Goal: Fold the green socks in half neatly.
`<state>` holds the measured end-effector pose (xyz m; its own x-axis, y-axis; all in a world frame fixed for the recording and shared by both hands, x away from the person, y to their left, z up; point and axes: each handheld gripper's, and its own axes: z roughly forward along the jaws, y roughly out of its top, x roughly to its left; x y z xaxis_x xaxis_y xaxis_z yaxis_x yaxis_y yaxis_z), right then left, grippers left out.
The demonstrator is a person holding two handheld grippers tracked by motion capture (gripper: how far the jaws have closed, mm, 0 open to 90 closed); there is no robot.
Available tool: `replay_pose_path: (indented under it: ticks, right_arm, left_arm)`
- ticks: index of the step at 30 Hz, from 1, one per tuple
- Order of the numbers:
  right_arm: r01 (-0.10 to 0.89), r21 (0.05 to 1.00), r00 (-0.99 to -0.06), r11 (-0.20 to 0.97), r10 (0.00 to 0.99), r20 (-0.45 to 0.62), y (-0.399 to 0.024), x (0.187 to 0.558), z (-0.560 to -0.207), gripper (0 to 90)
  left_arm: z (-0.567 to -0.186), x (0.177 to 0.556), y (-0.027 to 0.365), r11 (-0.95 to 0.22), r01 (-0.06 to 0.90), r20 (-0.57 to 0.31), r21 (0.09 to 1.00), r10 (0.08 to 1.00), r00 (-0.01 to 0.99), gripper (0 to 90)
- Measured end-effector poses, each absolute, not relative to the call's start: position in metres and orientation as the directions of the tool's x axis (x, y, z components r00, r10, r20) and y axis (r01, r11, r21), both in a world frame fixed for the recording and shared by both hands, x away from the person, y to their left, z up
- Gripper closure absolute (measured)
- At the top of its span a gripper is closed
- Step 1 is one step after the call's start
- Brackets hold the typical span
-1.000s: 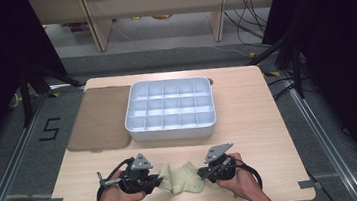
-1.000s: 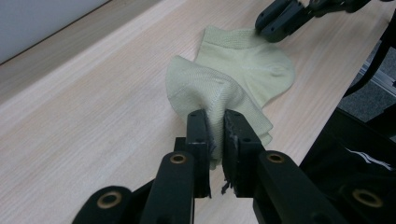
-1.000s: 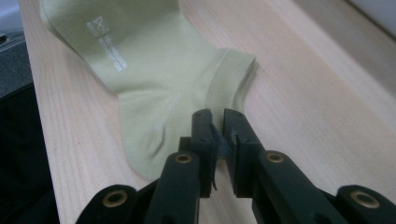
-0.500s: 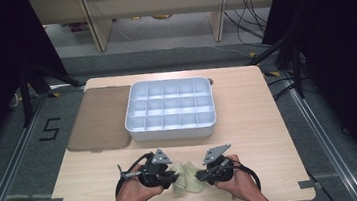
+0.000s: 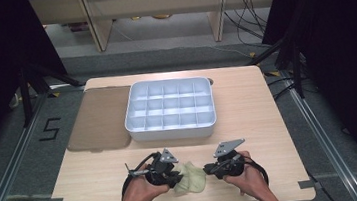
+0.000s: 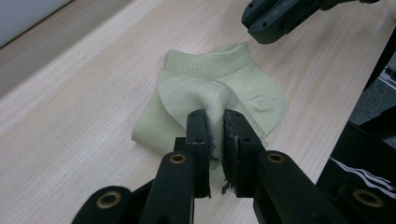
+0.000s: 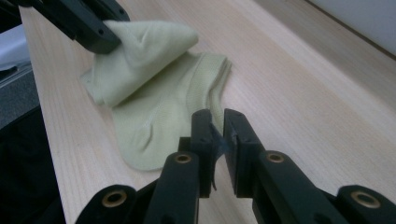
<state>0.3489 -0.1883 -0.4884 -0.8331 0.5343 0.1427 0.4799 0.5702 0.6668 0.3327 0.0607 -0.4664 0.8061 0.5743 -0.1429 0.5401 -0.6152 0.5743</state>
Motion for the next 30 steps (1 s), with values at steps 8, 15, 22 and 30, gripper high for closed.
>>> replay_pose_path:
  ticks: [8, 15, 22, 30]
  right_arm:
    - [0.476, 0.674, -0.834, 0.564, 0.533, 0.143, -0.192, 0.35, -0.488, 82.4]
    - [0.495, 0.673, -0.822, 0.549, 0.548, 0.158, -0.194, 0.349, -0.486, 81.3]
    - [0.502, 0.685, -0.812, 0.528, 0.56, 0.164, -0.199, 0.35, -0.483, 80.5]
    - [0.479, 0.71, -0.815, 0.516, 0.562, 0.141, -0.202, 0.35, -0.475, 80.5]
  left_arm:
    - [-0.472, 0.333, 0.05, -0.634, 0.523, -0.14, 0.57, 0.552, 0.822, 77.8]
    - [-0.468, 0.331, 0.051, -0.596, 0.533, -0.175, 0.601, 0.552, 0.815, 60.6]
    - [-0.451, 0.329, 0.059, -0.504, 0.545, -0.229, 0.67, 0.558, 0.798, 48.2]
    - [-0.451, 0.32, 0.072, -0.521, 0.517, -0.196, 0.679, 0.55, 0.812, 71.8]
